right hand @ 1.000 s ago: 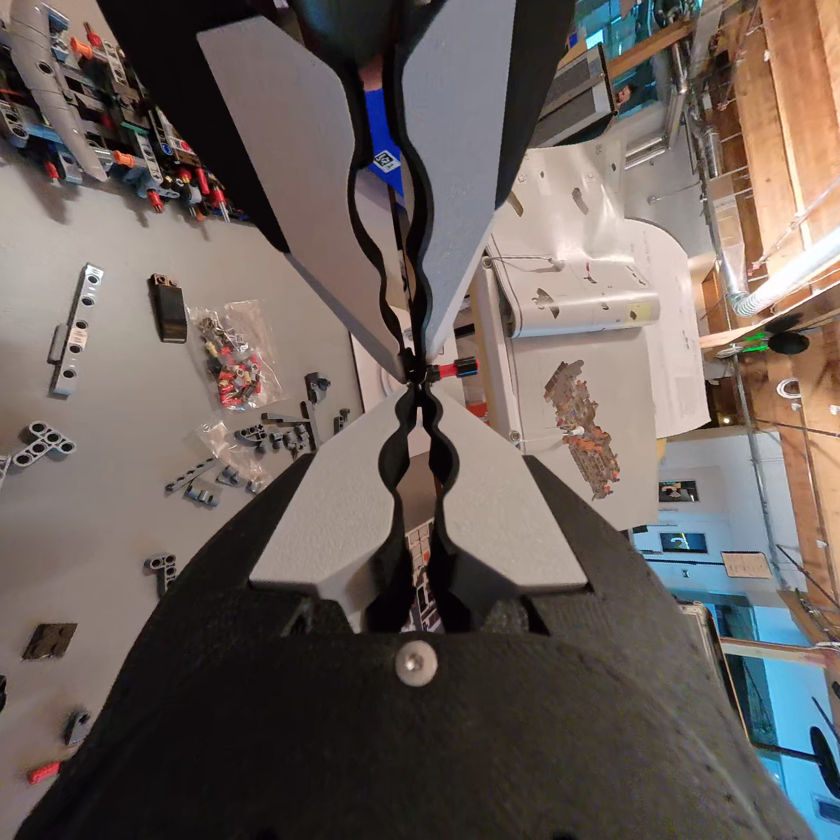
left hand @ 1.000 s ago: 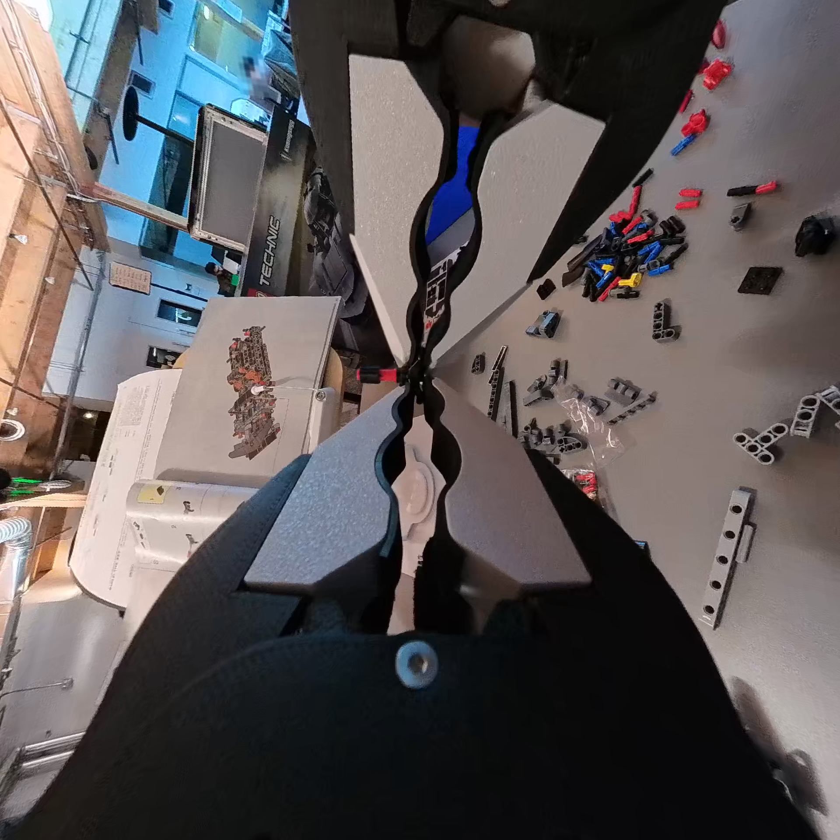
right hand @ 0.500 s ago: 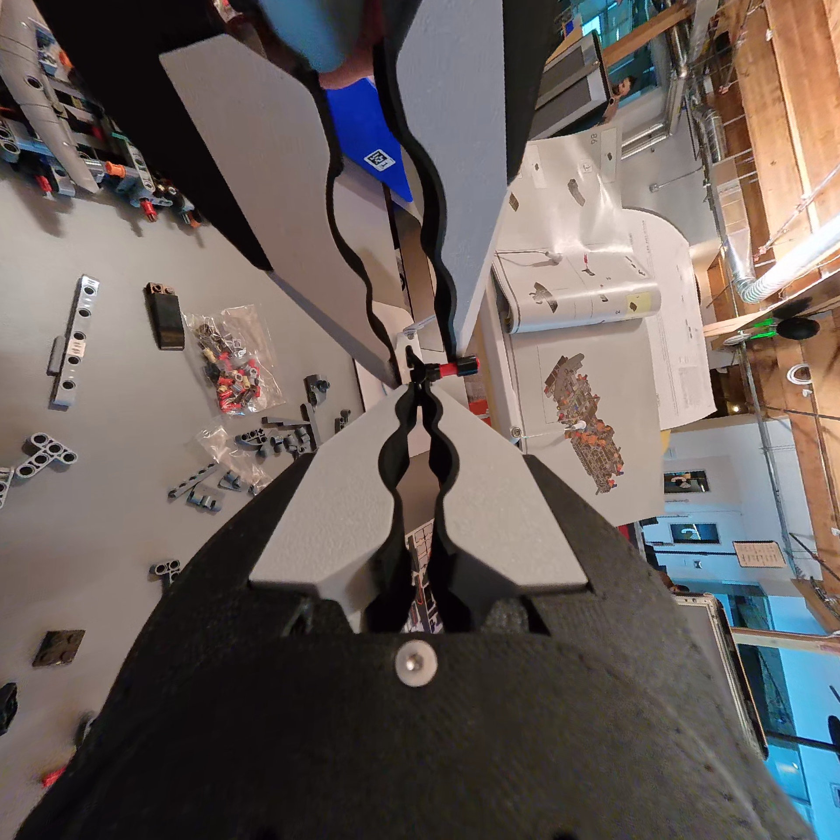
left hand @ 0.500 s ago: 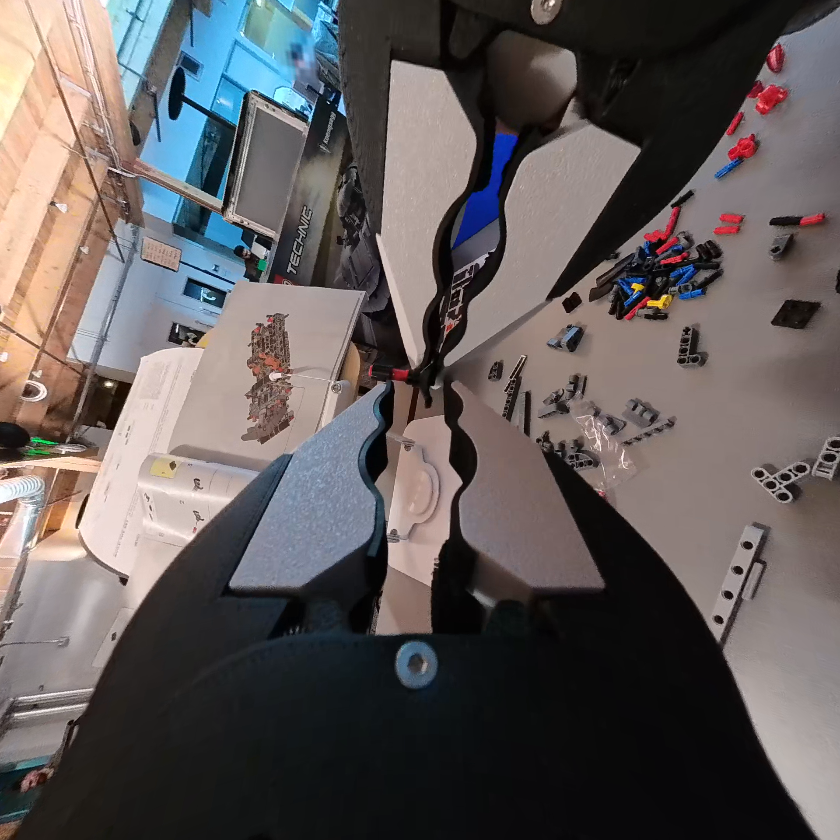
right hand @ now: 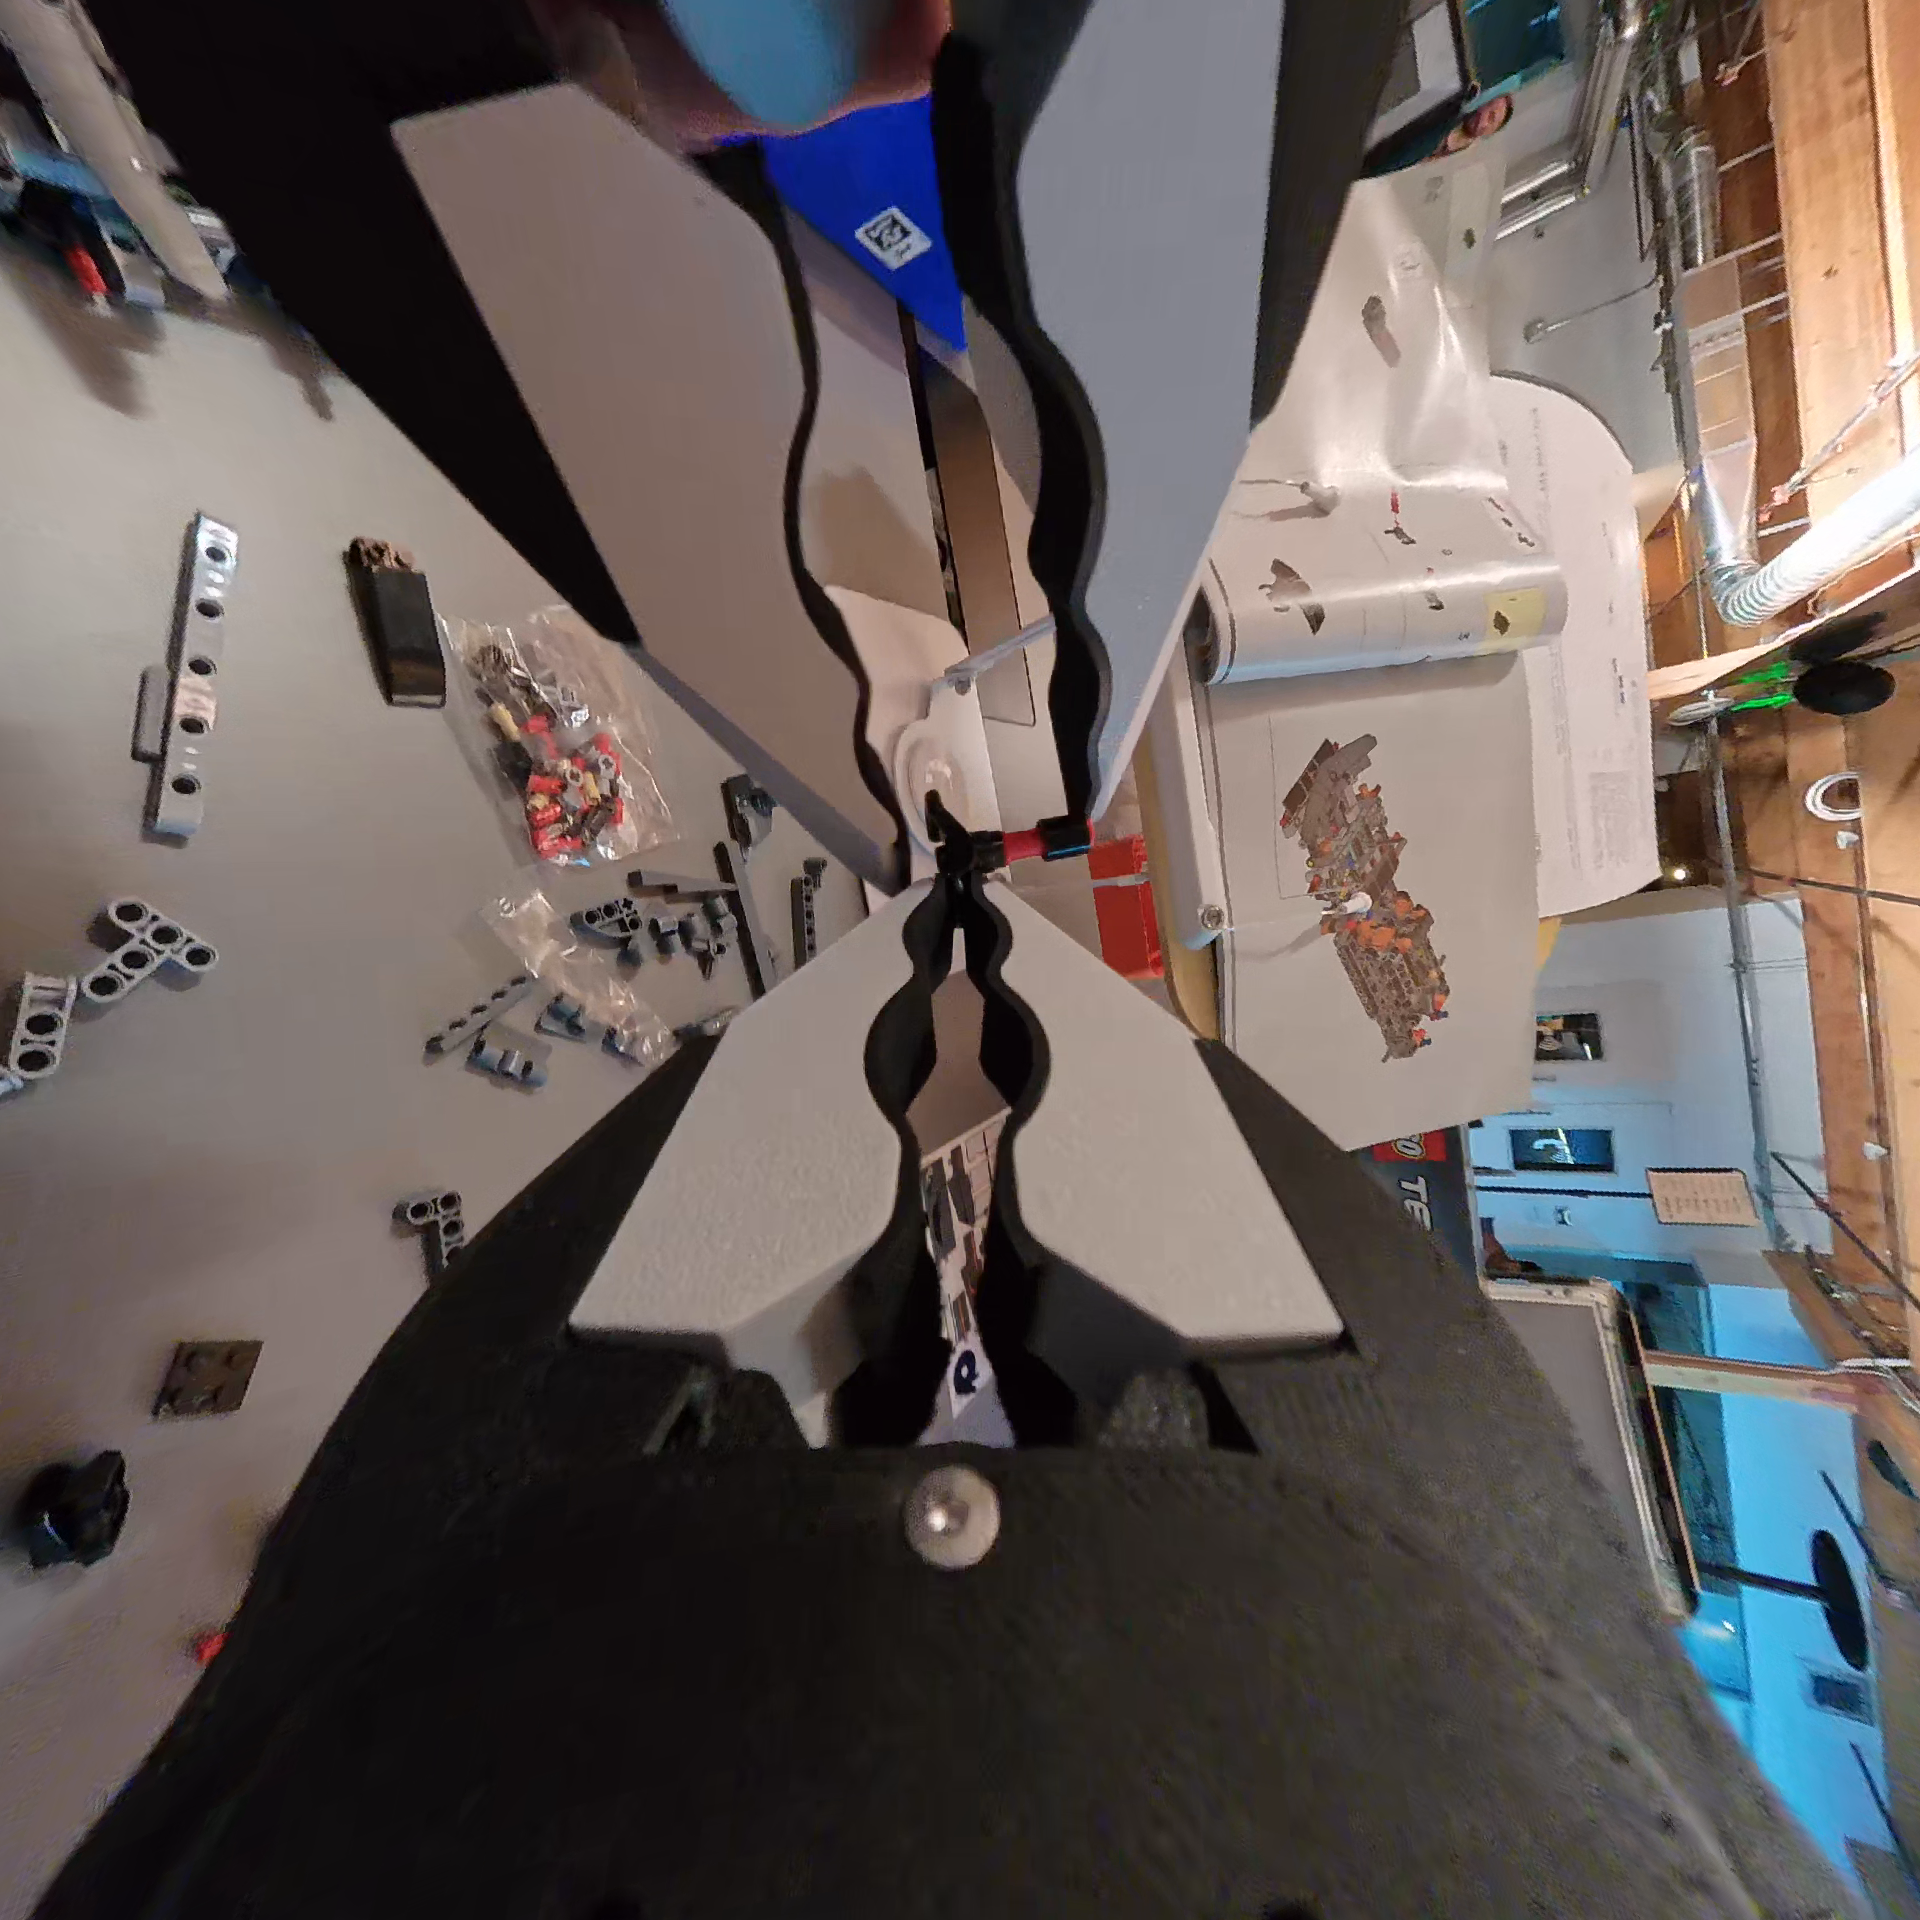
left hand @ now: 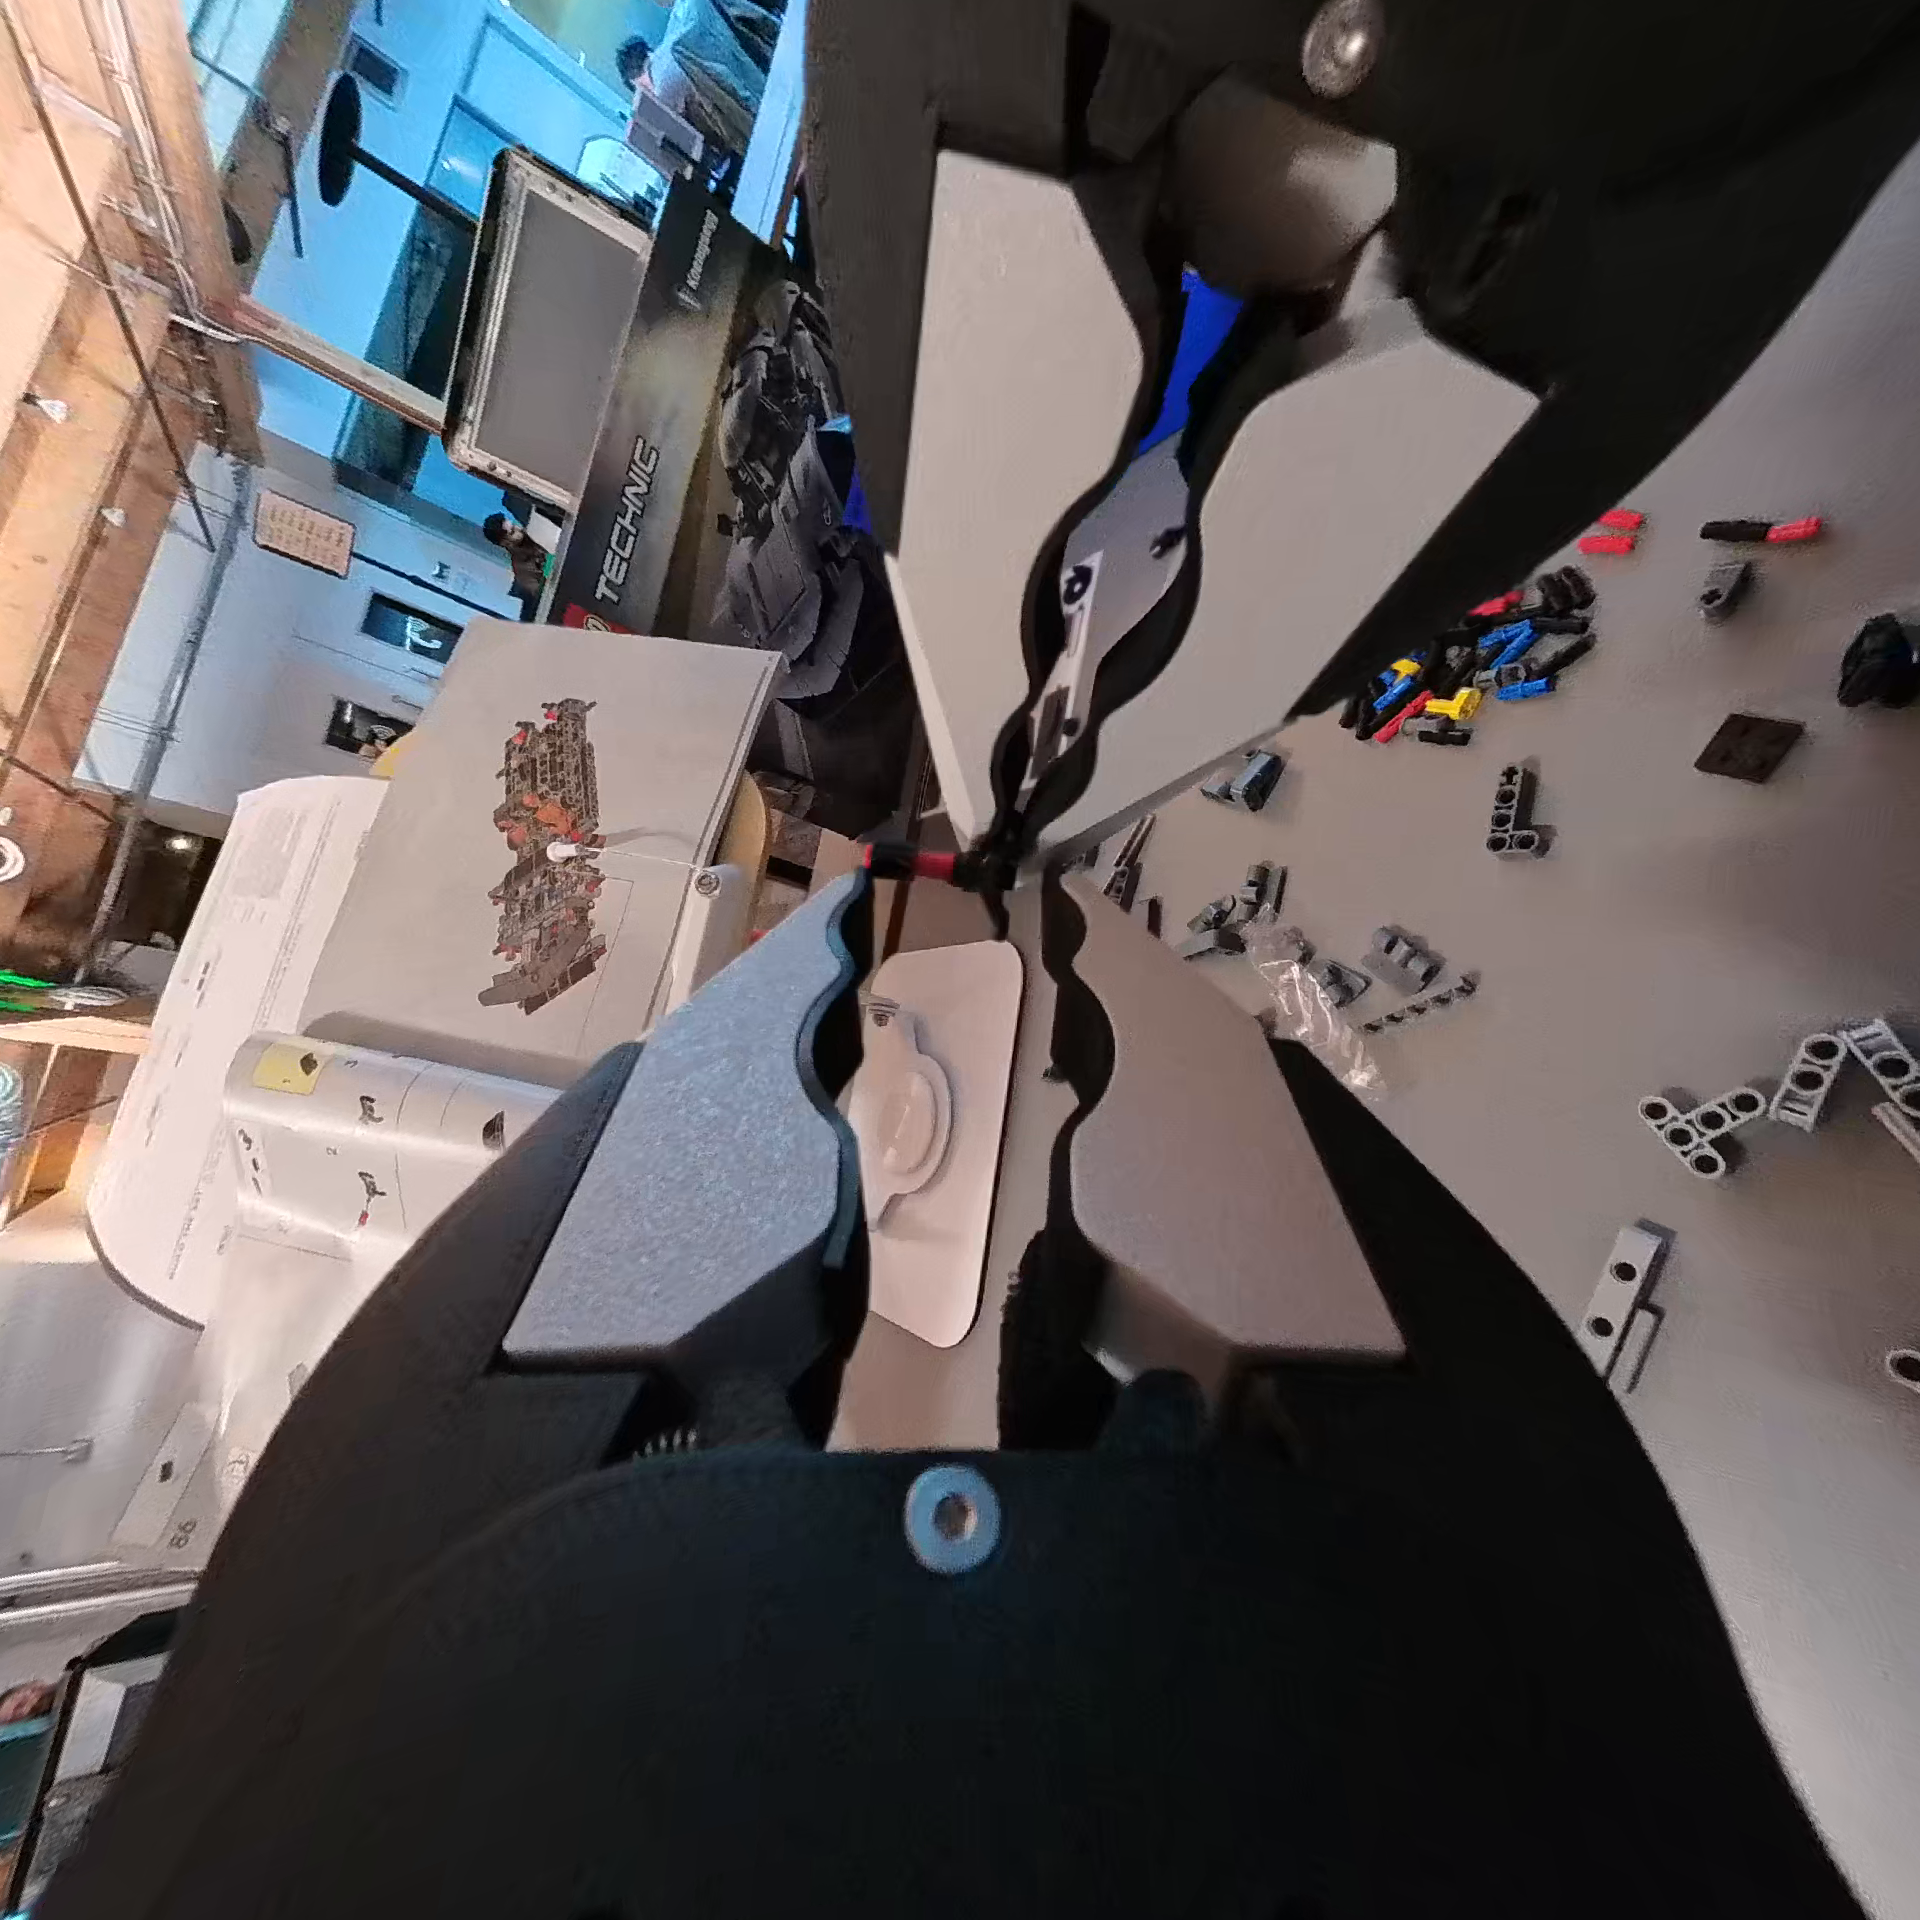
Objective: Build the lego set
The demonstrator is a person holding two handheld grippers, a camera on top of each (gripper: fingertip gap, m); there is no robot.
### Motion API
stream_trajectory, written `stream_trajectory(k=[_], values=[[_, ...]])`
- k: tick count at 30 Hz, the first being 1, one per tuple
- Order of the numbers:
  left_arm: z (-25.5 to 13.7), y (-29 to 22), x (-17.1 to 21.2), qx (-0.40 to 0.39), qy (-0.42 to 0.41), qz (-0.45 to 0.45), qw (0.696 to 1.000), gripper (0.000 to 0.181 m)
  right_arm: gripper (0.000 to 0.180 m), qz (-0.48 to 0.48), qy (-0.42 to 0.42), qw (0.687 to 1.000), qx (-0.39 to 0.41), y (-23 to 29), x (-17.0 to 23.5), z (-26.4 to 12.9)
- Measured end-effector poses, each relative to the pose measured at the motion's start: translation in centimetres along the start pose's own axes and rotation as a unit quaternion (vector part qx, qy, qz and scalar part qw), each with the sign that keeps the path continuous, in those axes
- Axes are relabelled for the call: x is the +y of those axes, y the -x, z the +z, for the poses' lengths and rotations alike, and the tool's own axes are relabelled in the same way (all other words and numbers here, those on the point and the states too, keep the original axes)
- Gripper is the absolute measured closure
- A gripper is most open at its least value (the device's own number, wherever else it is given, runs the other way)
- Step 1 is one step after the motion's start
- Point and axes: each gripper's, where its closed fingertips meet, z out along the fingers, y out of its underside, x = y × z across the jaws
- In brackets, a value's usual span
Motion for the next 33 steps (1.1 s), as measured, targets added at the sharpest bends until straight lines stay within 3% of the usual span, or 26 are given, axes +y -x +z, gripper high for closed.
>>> stream_trajectory(k=[1, 14, 18, 23, 26, 30, 33], values=[[0.1, -0.1, 0.0, 0.000, 0.002, 0.003, 1.000, 0.152, 0.180, -0.004, 0.004, 1.000, 0.001, 0.1, 0.1, 0.0], [0.7, -0.3, -0.3, 0.012, 0.016, 0.003, 1.000, 0.158, 0.180, -0.008, 0.017, 1.000, 0.009, 0.1, 0.8, -0.2], [0.8, -0.4, -0.7, 0.006, 0.004, 0.013, 1.000, 0.172, 0.180, -0.009, 0.012, 1.000, 0.013, -0.5, 0.8, -0.6], [0.8, 0.2, -0.9, 0.005, -0.006, -0.016, 1.000, 0.161, 0.180, 0.035, -0.016, 0.999, -0.010, -0.8, 0.9, -0.6], [0.1, 0.5, -0.9, 0.010, -0.020, -0.058, 0.998, 0.150, 0.180, 0.091, -0.047, 0.993, -0.050, -0.1, 1.2, -0.9], [-0.9, -1.1, -0.9, 0.076, -0.061, -0.170, 0.981, 0.150, 0.180, 0.127, -0.116, 0.980, -0.097, 1.5, 0.8, -2.2], [-1.9, -1.7, -1.5, 0.142, -0.123, -0.298, 0.936, 0.159, 0.180, 0.129, -0.165, 0.973, -0.098, 2.4, 0.0, -3.4]])
